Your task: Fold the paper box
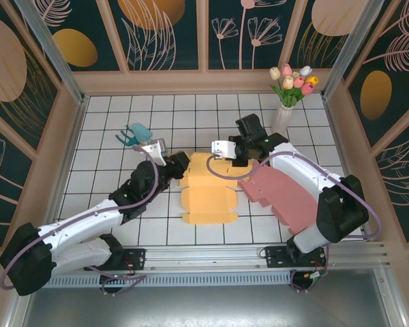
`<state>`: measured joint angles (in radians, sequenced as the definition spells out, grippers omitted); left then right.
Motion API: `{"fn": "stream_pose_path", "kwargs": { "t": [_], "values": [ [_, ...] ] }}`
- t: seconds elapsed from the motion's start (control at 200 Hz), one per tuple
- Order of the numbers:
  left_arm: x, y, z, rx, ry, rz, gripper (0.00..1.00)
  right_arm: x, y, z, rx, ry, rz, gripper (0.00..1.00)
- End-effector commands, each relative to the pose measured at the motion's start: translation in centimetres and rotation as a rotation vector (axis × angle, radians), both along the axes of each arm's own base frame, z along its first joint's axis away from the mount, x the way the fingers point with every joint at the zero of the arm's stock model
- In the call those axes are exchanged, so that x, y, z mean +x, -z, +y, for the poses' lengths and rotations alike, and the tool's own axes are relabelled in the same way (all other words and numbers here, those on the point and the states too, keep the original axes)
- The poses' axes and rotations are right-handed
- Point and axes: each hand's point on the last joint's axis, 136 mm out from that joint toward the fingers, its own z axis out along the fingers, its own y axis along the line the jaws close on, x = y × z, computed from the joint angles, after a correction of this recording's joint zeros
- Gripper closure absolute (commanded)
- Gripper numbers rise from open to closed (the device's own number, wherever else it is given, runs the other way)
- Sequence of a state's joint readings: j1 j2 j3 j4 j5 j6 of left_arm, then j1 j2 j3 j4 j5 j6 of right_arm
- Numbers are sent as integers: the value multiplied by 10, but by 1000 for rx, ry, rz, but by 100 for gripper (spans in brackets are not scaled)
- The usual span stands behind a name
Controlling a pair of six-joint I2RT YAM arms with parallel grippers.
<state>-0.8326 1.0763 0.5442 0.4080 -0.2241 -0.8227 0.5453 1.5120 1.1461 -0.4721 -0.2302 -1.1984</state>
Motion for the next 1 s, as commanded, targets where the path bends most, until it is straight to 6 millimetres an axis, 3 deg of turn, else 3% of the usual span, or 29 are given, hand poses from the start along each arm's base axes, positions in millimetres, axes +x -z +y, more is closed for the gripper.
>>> {"fn": "stream_pose_path", "kwargs": {
  "t": [0.0, 0.125, 0.4, 0.841, 0.996],
  "values": [
    [-14, 10, -26, 22, 60, 15, 70, 3, -7, -5, 26, 17, -17, 100],
    [-25, 12, -52, 88, 93, -2, 69, -1, -7, -6, 34, 9, -28, 100],
    [-18, 41, -70, 198, 72, 7, 71, -7, -5, -12, 35, 10, -44, 100],
    [-2, 49, 14, 293, -173, -5, 77, -10, -6, -14, 40, 11, -55, 100],
    [1, 47, 34, 281, -230, -16, 80, -13, -5, -13, 42, 0, -56, 100]
  ]
}}
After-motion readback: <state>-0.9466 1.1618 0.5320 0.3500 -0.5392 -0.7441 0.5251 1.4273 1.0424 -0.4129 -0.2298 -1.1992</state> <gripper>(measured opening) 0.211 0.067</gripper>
